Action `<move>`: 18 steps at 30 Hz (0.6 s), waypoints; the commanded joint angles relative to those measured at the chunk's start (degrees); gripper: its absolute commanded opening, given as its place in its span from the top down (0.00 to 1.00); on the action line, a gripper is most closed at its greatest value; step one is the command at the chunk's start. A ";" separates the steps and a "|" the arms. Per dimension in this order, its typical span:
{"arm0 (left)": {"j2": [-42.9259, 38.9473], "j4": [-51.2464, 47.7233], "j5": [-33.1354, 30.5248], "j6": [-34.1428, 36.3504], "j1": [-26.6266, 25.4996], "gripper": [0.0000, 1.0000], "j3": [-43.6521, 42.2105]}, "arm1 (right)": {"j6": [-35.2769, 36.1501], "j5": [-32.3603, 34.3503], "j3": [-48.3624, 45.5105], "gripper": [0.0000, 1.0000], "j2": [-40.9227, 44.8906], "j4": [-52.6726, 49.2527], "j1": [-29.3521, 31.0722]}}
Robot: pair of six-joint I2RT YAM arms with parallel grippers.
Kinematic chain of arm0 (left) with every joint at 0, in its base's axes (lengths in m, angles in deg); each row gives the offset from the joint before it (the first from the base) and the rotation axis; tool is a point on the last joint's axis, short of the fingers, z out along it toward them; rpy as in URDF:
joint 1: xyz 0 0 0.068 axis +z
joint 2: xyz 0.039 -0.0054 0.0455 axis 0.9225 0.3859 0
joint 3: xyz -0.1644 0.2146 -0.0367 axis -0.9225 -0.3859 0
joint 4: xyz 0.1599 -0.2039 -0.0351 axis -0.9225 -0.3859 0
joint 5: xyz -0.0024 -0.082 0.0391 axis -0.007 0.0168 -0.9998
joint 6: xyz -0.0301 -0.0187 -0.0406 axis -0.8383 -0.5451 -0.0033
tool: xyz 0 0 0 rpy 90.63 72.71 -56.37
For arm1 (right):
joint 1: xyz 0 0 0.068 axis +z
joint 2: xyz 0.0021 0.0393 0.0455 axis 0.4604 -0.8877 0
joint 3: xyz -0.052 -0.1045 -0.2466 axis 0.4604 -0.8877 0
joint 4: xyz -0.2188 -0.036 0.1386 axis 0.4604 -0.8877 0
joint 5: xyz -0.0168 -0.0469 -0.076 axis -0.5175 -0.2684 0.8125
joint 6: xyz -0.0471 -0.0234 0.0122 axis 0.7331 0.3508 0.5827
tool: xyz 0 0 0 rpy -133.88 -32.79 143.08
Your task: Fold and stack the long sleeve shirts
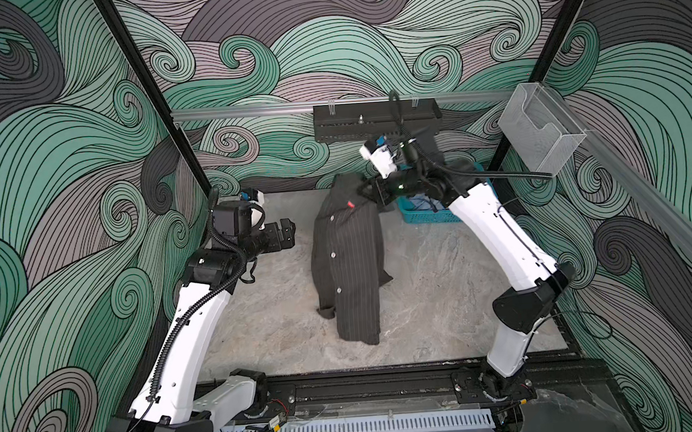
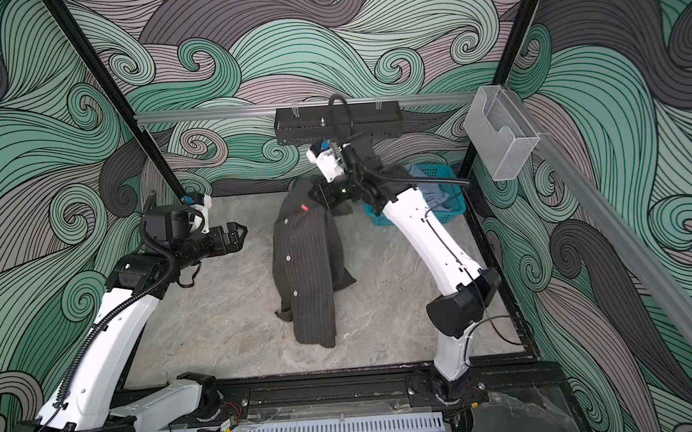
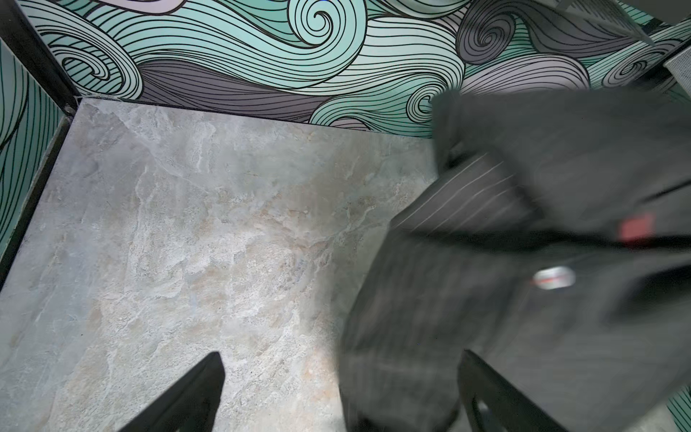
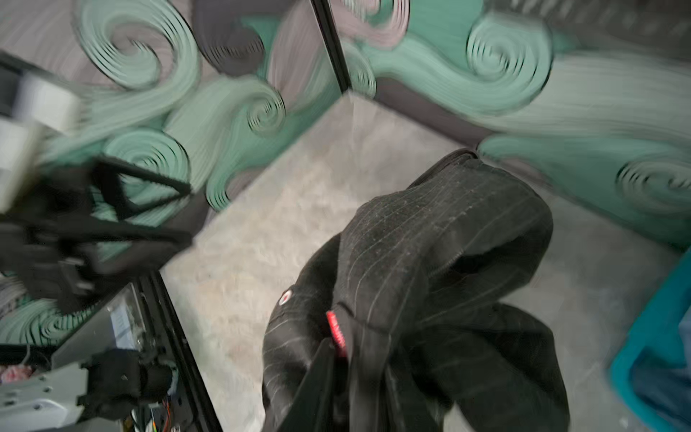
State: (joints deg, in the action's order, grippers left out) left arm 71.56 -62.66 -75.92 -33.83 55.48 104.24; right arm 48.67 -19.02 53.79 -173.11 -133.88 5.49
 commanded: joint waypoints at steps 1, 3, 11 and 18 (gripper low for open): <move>-0.69 -3.42 -1.38 1.42 0.13 0.01 -0.36 | 2.29 4.20 -9.19 0.52 2.93 -1.72 2.81; -0.65 -4.11 -1.10 2.03 0.17 0.01 -0.63 | 1.68 6.33 -15.65 0.35 4.57 -1.60 4.43; 1.74 -6.89 7.44 0.99 -1.27 0.02 -2.41 | -6.16 17.03 -31.37 0.17 16.33 3.05 3.01; 4.55 -3.36 7.76 -8.46 -16.15 0.01 -11.72 | -17.10 14.74 -43.37 0.18 20.01 10.19 -4.12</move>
State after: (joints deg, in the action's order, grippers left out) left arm 75.06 -65.96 -69.80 -37.04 43.66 94.84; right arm 37.98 -5.05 14.69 -152.39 -127.17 3.13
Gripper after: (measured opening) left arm 0.985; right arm 0.816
